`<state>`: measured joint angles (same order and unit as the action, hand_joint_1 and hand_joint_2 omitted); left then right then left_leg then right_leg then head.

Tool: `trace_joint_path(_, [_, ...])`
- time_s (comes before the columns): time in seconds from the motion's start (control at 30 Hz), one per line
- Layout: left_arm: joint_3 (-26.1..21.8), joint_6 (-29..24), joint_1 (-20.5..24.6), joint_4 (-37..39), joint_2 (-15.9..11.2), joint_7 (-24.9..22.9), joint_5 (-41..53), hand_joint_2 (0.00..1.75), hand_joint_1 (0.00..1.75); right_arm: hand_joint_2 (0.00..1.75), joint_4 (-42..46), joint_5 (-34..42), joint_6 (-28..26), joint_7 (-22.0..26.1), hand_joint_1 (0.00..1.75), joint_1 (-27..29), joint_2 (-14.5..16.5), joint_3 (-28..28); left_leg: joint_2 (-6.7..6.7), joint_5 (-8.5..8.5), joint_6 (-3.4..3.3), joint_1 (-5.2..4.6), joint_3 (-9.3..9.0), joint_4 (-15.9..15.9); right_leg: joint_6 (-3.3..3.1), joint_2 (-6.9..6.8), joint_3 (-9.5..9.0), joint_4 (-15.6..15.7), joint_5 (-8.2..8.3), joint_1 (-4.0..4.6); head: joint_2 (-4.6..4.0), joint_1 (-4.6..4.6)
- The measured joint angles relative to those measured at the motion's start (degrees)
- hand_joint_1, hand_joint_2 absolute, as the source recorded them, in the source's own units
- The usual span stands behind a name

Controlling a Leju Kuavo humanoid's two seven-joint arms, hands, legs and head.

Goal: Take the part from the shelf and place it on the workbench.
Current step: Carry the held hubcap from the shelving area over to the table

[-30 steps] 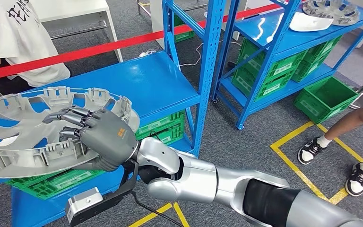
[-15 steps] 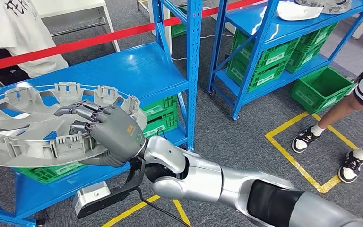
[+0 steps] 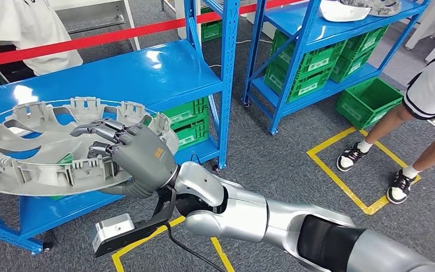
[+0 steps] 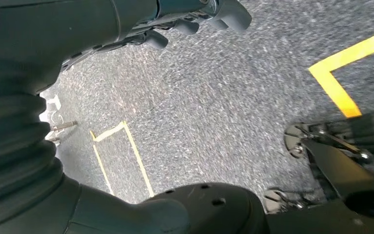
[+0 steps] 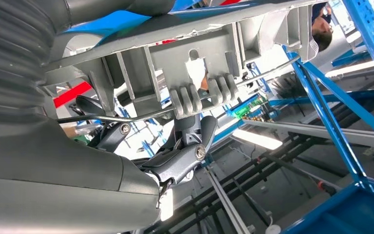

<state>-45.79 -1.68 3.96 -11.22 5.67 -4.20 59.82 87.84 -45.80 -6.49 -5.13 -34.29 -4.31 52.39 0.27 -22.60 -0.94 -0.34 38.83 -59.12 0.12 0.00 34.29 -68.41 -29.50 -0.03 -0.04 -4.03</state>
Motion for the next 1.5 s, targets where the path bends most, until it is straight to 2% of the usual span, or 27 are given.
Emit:
trace_joint_path(0.07, [0.0,0.02,0.06,-0.01,-0.05,0.08,-0.19,1.75,0.0,1.75,0.0,0.04,0.05,0.0,1.75,-0.28,0.37,-0.01,0.01,1.18,0.52,-0.09,0.9,-0.18,-0.7,-0.01,-5.08,7.46,-1.85,0.47,0.0,0.0])
trace_joint_path(0.13, [0.0,0.04,0.05,-0.03,-0.16,0.2,-0.29,1.75,0.0,1.75,-0.01,-0.01,0.14,0.01,1.75,-0.53,0.8,-0.02,0.05,2.42,1.25,0.01,1.08,0.21,-1.03,0.0,-6.02,10.19,-2.66,0.66,0.0,-0.05])
trace_joint_path(0.2, [0.0,0.06,-0.06,-0.03,-0.39,0.28,-0.31,1.75,0.0,1.75,-0.05,-0.17,0.22,-0.14,1.75,-0.65,1.15,-0.02,-0.04,2.08,2.0,0.18,1.5,0.13,-1.63,-0.18,-5.11,10.35,-1.32,0.42,0.0,-0.04])
trace_joint_path(0.27, [-0.01,0.08,-0.26,-0.01,-0.59,0.34,-0.31,1.75,0.0,1.75,-0.09,-0.34,0.28,-0.44,1.75,-0.67,1.52,-0.02,-0.18,-2.79,2.87,0.4,2.77,-3.38,-2.26,-0.39,-3.75,10.54,0.26,0.1,0.0,0.16])
trace_joint_path(0.33, [-0.02,0.09,-0.33,0.0,-0.7,0.42,-0.3,1.75,0.0,1.75,-0.13,-0.43,0.34,-0.74,1.75,-0.6,1.72,-0.02,-0.23,-8.52,3.74,0.69,4.21,-10.25,-2.43,-0.42,-2.05,10.49,1.75,0.03,0.0,0.32])
trace_joint_path(0.37, [-0.02,0.09,-0.31,0.01,-0.76,0.45,-0.29,1.75,0.0,1.75,-0.16,-0.45,0.37,-0.88,1.75,-0.54,1.75,-0.02,-0.22,-9.53,4.07,0.84,4.45,-13.36,-2.32,-0.45,-1.16,10.43,2.48,-0.01,0.0,0.33])
trace_joint_path(0.43, [-0.02,0.09,-0.28,-0.01,-0.85,0.35,-0.28,1.75,0.0,1.75,-0.21,-0.52,0.54,-1.13,1.75,-0.46,1.86,-0.02,-0.21,-7.61,4.51,1.11,2.64,-15.25,-1.95,-0.5,0.78,10.18,3.93,-0.19,0.0,0.33])
trace_joint_path(0.5, [-0.02,0.09,-0.2,-0.02,-0.91,0.17,-0.28,1.75,0.0,1.75,-0.21,-0.69,0.92,-1.26,1.75,-0.41,2.27,-0.02,-0.24,-5.67,4.85,1.38,-2.83,-9.87,-1.38,-0.5,2.67,9.66,5.13,-0.4,0.0,0.33])
trace_joint_path(0.57, [-0.02,0.14,-0.03,-0.03,-0.96,0.1,-0.3,1.75,0.0,1.75,-0.2,-0.96,1.34,-1.33,1.75,-0.38,2.8,-0.03,-0.45,-7.12,4.37,1.26,-8.14,-2.57,-0.67,-0.53,3.85,9.13,6.05,-0.41,0.0,0.28])
trace_joint_path(0.6, [-0.02,0.17,0.05,-0.03,-0.97,0.08,-0.31,1.75,0.0,1.75,-0.2,-1.08,1.48,-1.32,1.75,-0.34,3.01,-0.03,-0.54,-8.04,3.79,1.11,-9.24,-0.54,-0.32,-0.57,4.12,9.08,6.54,-0.37,0.0,0.26])
trace_joint_path(0.67, [-0.02,0.23,0.01,-0.01,-0.99,0.04,-0.4,1.75,0.0,1.75,-0.28,-1.26,1.61,-1.07,1.75,-0.29,3.16,-0.04,-0.48,-7.72,2.23,0.92,-8.91,0.28,0.43,-0.64,4.43,9.29,7.5,-0.42,0.0,0.26])
trace_joint_path(0.7, [-0.03,0.23,-0.06,0.01,-1.01,-0.01,-0.52,1.75,0.0,1.75,-0.37,-1.26,1.62,-0.82,1.75,-0.29,3.15,-0.04,-0.35,-7.15,1.59,0.94,-8.53,0.34,0.79,-0.59,4.7,9.04,7.12,-0.5,0.0,0.27])
trace_joint_path(0.73, [-0.04,0.24,-0.13,0.02,-1.04,-0.07,-0.67,1.75,0.0,1.75,-0.5,-1.19,1.62,-0.51,1.75,-0.32,3.12,-0.04,-0.22,-6.52,0.97,0.97,-8.02,0.45,1.12,-0.53,5.19,8.0,5.69,-0.57,0.0,0.27])
trace_joint_path(0.83, [-0.17,0.23,-0.16,0.02,-1.14,-0.27,-1.12,1.75,0.0,1.75,-1.25,-0.23,1.66,0.54,1.75,-0.67,3.04,-0.05,-0.03,-4.47,0.07,0.92,-5.64,0.43,1.65,-0.37,7.63,-1.35,-2.63,-0.61,0.0,0.21])
trace_joint_path(0.87, [-0.22,0.21,-0.17,0.03,-1.13,-0.3,-1.23,1.75,0.0,1.75,-1.66,0.23,1.71,0.86,1.75,-0.83,3.04,-0.04,-0.02,-3.77,0.04,0.85,-4.69,0.34,1.69,-0.36,8.09,-4.72,-4.17,-0.59,0.0,0.19])
trace_joint_path(0.9, [-0.26,0.17,-0.18,0.04,-1.13,-0.33,-1.32,1.75,0.0,1.75,-2.09,0.69,1.78,1.14,1.75,-1.01,3.04,-0.04,-0.01,-3.1,0.04,0.79,-3.74,0.23,1.64,-0.35,7.88,-6.71,-4.24,-0.57,0.0,0.19])
trace_joint_path(0.93, [-0.3,0.13,-0.2,0.04,-1.13,-0.35,-1.39,1.75,0.0,1.75,-2.52,1.11,1.85,1.37,1.75,-1.25,3.04,-0.04,-0.01,-2.46,0.09,0.75,-2.8,0.11,1.49,-0.34,6.82,-6.89,-3.19,-0.53,0.0,0.17])
trace_joint_path(1.0, [-0.37,0.05,-0.17,0.04,-1.11,-0.33,-1.47,1.75,0.0,1.75,-3.2,1.84,1.94,1.69,1.75,-1.94,3.07,-0.03,-0.03,-1.2,0.3,0.69,-1.14,-0.11,0.84,-0.31,1.76,-1.61,-0.79,-0.31,0.0,0.16])
trace_joint_path(1.07, [-0.47,-0.01,-0.17,0.03,-1.07,-0.24,-1.51,1.75,0.0,1.75,-3.58,2.38,1.97,1.89,1.75,-2.81,3.24,0.02,-0.05,0.04,0.8,0.56,-0.06,-0.16,0.06,-0.3,-4.04,6.57,-1.39,0.12,0.0,0.16])
trace_joint_path(1.13, [-0.66,-0.07,-0.21,0.04,-1.04,-0.17,-1.49,1.75,0.0,1.75,-3.84,2.68,2.01,1.91,1.75,-3.54,3.42,0.15,-0.02,1.28,1.51,0.56,0.28,0.19,-0.44,-0.29,-6.01,10.43,-2.28,0.48,0.0,-0.01])
trace_joint_path(1.2, [-0.8,-0.09,-0.28,0.05,-1.09,-0.19,-1.4,1.75,0.0,1.75,-4.15,2.79,2.03,1.78,1.75,-4.09,3.54,0.31,-0.08,1.71,2.21,0.64,0.62,0.48,-1.16,-0.42,-5.2,10.72,-1.12,0.3,0.0,-0.15])
trace_joint_path(1.23, [-0.81,-0.09,-0.33,0.05,-1.11,-0.2,-1.33,1.75,0.0,1.75,-4.27,2.81,2.03,1.66,1.75,-4.34,3.63,0.38,-0.14,0.58,2.51,0.67,1.05,-0.2,-1.64,-0.51,-4.68,10.84,-0.43,0.14,0.0,-0.05])
trace_joint_path(1.3, [-0.84,-0.09,-0.4,0.05,-1.13,-0.2,-1.18,1.75,0.0,1.75,-4.45,2.89,2.03,1.55,1.75,-4.62,3.79,0.45,-0.21,-4.6,3.02,0.79,2.57,-4.89,-2.29,-0.64,-3.41,10.98,0.96,-0.08,0.0,0.17])
trace_joint_path(1.37, [-0.85,-0.09,-0.41,0.05,-1.13,-0.18,-1.05,1.75,0.0,1.75,-4.6,2.93,2.03,1.49,1.75,-4.58,3.81,0.49,-0.2,-9.44,3.45,0.9,4.06,-12.34,-2.38,-0.63,-1.79,10.85,2.26,-0.07,0.0,0.27])
trace_joint_path(1.4, [-0.85,-0.09,-0.4,0.05,-1.13,-0.17,-1.01,1.75,0.0,1.75,-4.7,2.93,2.03,1.44,1.75,-4.5,3.81,0.52,-0.2,-10.13,3.63,0.93,4.17,-15.19,-2.31,-0.63,-0.89,10.75,2.92,-0.07,0.0,0.26])
trace_joint_path(1.43, [-0.86,-0.1,-0.4,0.05,-1.13,-0.17,-1.01,1.75,0.0,1.75,-4.81,2.93,2.03,1.38,1.75,-4.42,3.8,0.54,-0.2,-9.48,3.73,0.97,3.52,-16.34,-2.2,-0.64,0.03,10.64,3.56,-0.08,0.0,0.26])
trace_joint_path(1.5, [-0.89,-0.17,-0.39,0.04,-1.16,-0.11,-0.99,1.75,0.0,1.75,-4.97,2.93,2.03,1.19,1.75,-4.32,3.79,0.55,-0.2,-6.4,3.76,1.06,-0.46,-13.12,-1.86,-0.63,1.82,10.34,4.76,-0.17,0.0,0.26])
